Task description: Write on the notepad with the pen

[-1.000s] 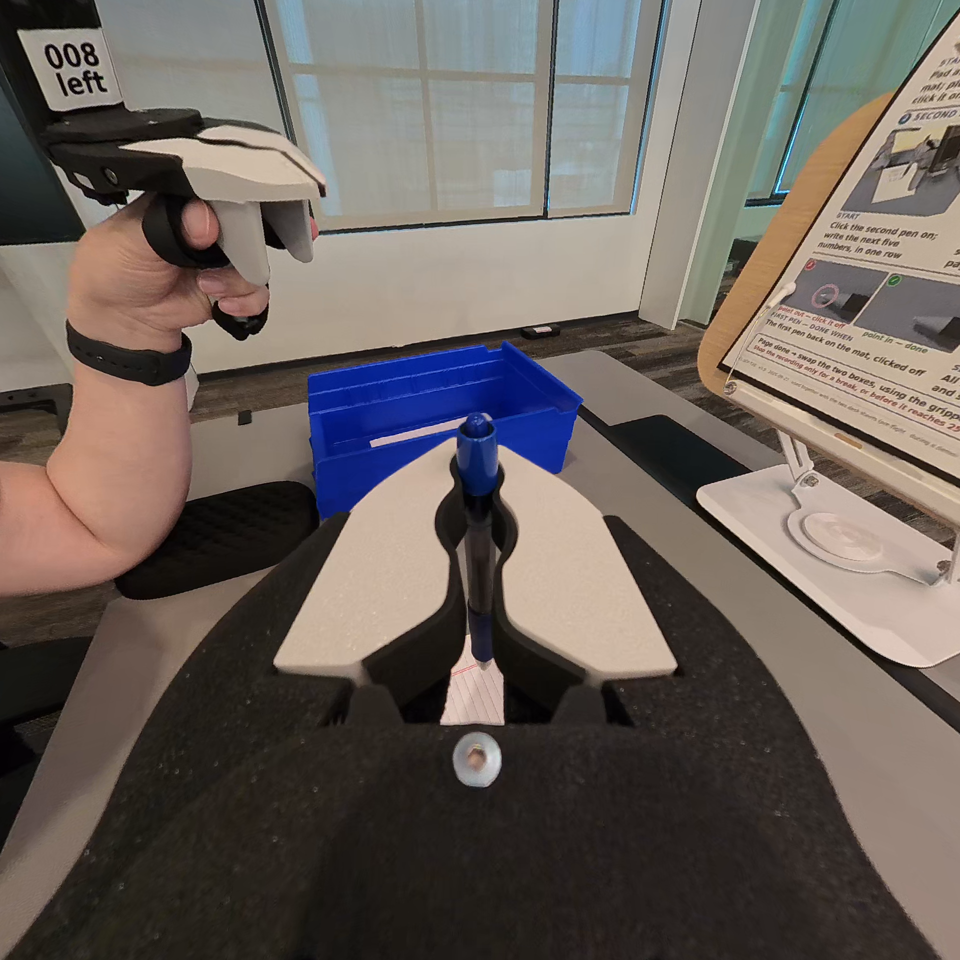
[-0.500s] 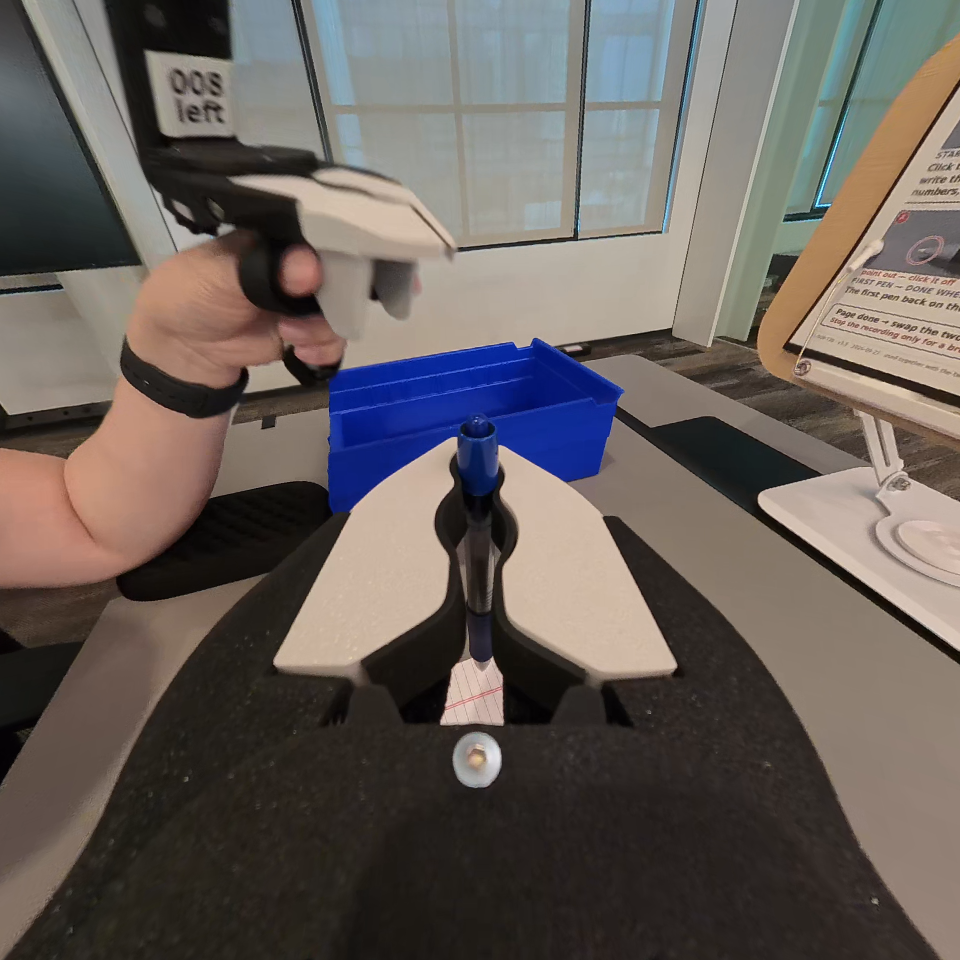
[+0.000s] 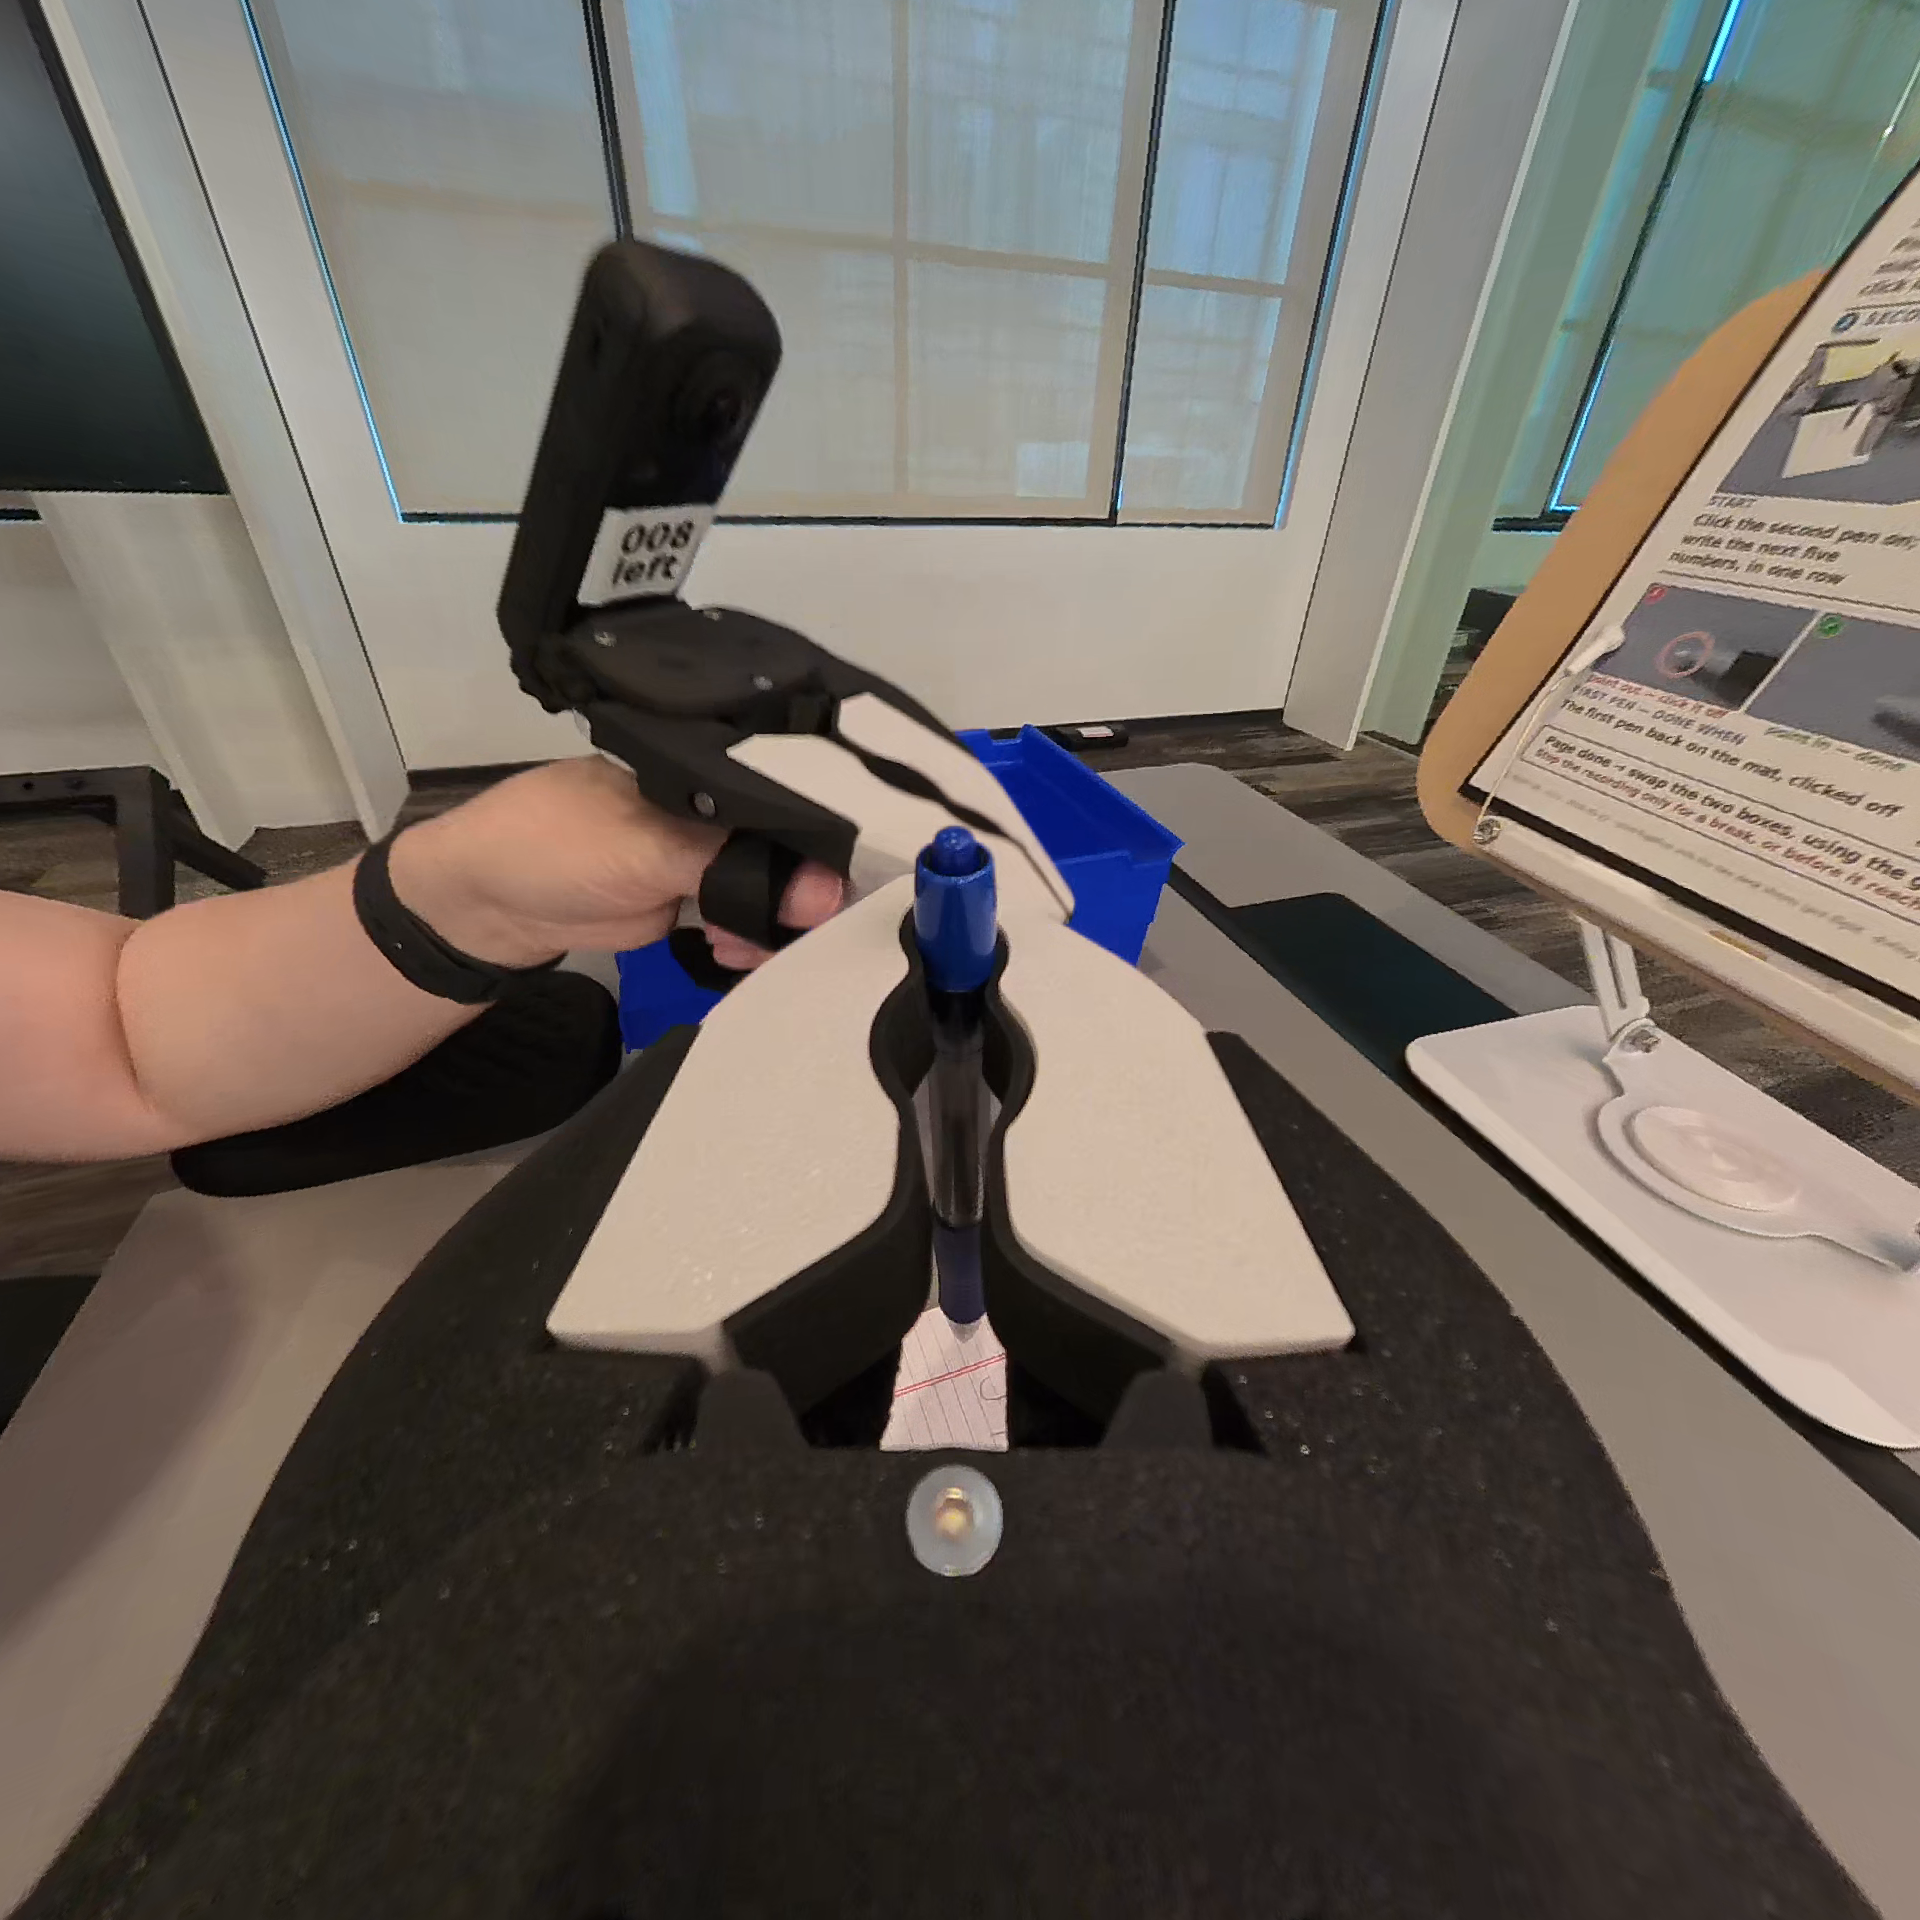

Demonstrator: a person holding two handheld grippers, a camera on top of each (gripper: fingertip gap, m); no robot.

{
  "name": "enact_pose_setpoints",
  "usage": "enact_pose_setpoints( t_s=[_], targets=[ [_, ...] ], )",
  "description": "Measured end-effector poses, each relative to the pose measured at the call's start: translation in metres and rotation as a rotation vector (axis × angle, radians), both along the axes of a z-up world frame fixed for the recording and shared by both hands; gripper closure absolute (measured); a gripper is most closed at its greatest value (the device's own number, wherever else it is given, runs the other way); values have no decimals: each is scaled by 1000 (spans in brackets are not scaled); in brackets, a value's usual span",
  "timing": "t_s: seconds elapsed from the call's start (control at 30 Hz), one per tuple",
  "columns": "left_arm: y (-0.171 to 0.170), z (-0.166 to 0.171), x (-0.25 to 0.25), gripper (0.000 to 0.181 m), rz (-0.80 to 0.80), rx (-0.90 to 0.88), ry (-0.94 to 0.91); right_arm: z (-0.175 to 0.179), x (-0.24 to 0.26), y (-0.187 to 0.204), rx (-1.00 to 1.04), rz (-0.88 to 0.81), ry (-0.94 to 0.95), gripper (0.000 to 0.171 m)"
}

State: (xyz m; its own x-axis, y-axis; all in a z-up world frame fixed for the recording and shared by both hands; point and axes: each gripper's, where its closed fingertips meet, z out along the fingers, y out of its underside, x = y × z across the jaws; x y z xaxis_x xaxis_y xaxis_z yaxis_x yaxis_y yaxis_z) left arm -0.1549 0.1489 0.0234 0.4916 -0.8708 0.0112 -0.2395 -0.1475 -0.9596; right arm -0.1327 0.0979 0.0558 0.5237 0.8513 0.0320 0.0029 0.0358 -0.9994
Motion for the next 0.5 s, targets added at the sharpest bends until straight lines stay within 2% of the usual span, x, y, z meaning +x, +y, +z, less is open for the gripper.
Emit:
enact_pose_setpoints(
  t_s=[0.3, 0.4, 0.5],
  targets=[
    [21, -68, 12, 181, 39, -101, 79, -6, 5, 4, -51, -4, -15, 167],
    [22, -83, 16, 181, 25, -153, 72, -10, 6, 6, -56, -11, -36, 167],
    [27, -95, 16, 181, 44, -123, 105, -13, 5, 8, -71, -10, -38, 167]
  ],
)
